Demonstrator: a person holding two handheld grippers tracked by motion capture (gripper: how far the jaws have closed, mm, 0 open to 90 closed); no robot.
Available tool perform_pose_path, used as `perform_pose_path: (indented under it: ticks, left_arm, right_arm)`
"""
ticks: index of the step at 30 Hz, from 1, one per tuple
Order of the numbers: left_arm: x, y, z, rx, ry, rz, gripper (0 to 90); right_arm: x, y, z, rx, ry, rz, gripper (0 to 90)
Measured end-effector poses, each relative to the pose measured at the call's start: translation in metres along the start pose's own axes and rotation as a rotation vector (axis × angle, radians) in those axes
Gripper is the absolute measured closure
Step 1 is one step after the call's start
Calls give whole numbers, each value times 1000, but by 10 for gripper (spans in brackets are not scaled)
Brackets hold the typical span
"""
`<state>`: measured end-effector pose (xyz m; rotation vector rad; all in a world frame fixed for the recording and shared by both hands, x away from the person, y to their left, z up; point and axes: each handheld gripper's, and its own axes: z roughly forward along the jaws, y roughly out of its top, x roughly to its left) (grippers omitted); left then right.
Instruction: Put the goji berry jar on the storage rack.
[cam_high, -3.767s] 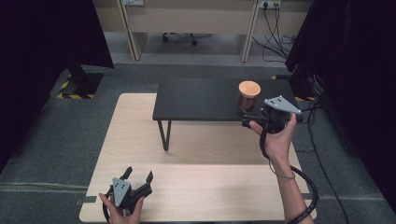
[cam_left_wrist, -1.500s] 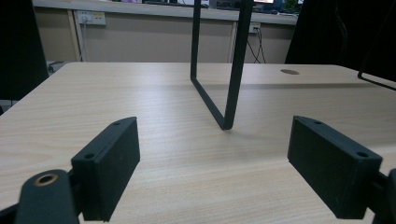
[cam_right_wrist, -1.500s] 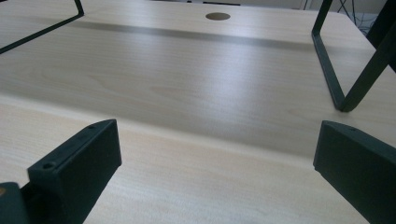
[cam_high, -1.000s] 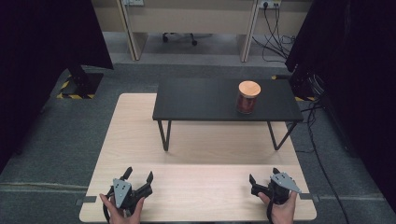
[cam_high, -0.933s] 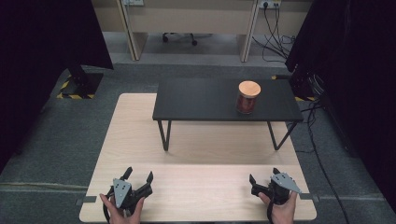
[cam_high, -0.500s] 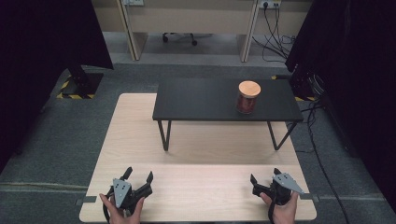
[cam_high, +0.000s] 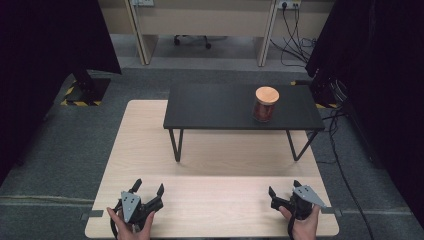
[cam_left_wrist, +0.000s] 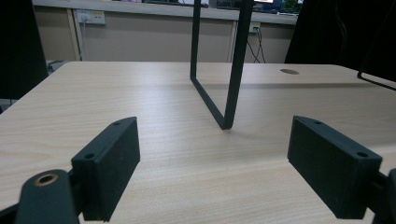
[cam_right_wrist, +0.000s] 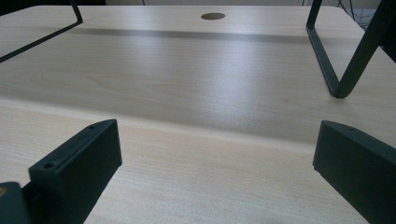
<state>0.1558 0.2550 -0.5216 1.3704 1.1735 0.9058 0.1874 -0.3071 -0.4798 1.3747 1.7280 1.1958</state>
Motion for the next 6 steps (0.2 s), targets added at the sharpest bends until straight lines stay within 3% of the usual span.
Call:
perform_pose_path:
  ticks: [6]
  left_arm:
    - [0,0,0,1,1,-1,163]
  right_arm:
    - [0,0,0,1,0,-1,12]
